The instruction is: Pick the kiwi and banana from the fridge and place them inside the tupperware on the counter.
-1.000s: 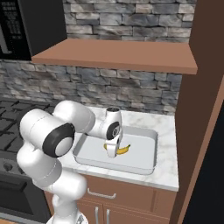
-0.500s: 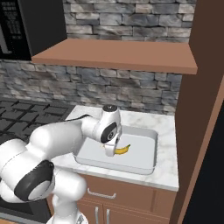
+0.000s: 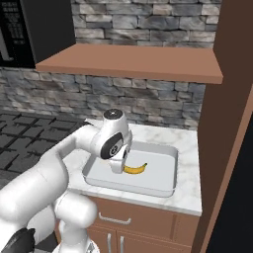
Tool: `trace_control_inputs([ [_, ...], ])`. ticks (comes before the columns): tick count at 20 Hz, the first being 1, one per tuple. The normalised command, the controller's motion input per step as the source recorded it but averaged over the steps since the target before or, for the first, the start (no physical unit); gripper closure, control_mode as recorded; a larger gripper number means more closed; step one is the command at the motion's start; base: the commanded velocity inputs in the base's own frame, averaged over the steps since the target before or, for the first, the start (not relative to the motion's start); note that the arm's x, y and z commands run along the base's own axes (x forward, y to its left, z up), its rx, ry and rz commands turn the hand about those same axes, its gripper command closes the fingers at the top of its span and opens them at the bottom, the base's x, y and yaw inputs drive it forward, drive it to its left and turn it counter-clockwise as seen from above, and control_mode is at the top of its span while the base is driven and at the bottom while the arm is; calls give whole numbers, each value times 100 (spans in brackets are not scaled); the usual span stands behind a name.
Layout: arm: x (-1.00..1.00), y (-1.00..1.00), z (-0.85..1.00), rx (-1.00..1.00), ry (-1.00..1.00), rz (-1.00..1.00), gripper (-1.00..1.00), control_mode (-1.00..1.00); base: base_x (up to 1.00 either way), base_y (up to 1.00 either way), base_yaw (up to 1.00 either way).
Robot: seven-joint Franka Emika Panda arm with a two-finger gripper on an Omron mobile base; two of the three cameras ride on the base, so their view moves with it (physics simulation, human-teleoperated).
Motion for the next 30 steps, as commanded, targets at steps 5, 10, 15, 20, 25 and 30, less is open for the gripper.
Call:
trace_control_inputs([
  [5, -49, 19, 63, -7, 37, 37, -100, -100, 0, 0, 0],
  [10, -53, 39, 40, -18, 37, 64, -100, -100, 0, 0, 0],
  [15, -47, 40, 23, -24, 12, 54, -100, -100, 0, 0, 0],
  [20, -66, 34, 14, -12, -14, 24, -100, -100, 0, 0, 0],
  [25, -79, 28, 0, 1, -74, 2, -100, -100, 0, 0, 0],
  [30, -39, 22, 16, 11, -41, 4, -100, -100, 0, 0, 0],
])
